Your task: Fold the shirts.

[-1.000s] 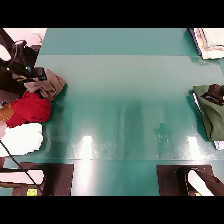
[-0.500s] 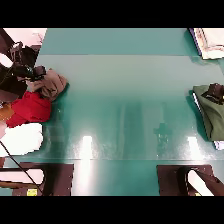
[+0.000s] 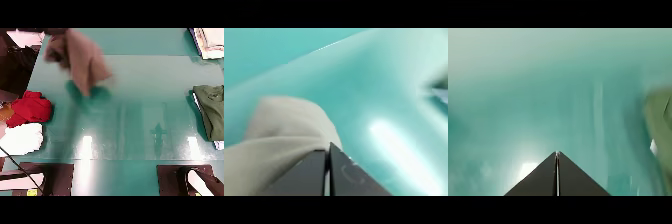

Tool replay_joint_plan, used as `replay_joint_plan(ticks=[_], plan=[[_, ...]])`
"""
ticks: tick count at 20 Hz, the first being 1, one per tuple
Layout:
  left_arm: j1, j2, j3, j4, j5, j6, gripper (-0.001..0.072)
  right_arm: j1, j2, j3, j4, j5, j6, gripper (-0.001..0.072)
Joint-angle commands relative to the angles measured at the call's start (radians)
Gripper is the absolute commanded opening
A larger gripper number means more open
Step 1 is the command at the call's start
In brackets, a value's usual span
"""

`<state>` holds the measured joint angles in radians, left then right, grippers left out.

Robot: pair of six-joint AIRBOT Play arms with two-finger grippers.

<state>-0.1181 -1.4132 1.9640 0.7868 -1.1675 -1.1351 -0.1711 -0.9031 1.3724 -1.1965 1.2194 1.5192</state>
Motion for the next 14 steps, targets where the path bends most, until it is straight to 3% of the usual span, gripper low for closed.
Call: replay_joint_plan(ticks=[1,5,8,12,13,14], plan=[[-0.190,0.055,0.131,-0.169,-0.074,0.111,0.0021,0.001,0.000,0.129,-0.001,-0.035,-0.001,0.0021],[-0.314,0.063,0.053,-0.143,-0.084,0.122,0.0021,0.001,0.000,0.195,-0.001,-0.031,-0.002,0.0020],[-0.320,0.027,-0.040,0.006,-0.078,0.110,0.0021,0.001,0.000,0.198,-0.002,-0.023,-0.002,0.0020],[-0.319,-0.095,-0.115,0.251,0.000,-0.012,0.0024,0.001,0.000,0.198,-0.002,-0.009,-0.002,0.0021],[-0.317,-0.131,-0.116,0.309,0.009,-0.044,0.0159,0.001,0.000,0.197,-0.002,-0.007,-0.002,0.0021],[-0.306,-0.164,-0.116,0.352,0.006,-0.095,0.0484,0.001,0.000,0.197,-0.003,-0.004,-0.002,0.0021]])
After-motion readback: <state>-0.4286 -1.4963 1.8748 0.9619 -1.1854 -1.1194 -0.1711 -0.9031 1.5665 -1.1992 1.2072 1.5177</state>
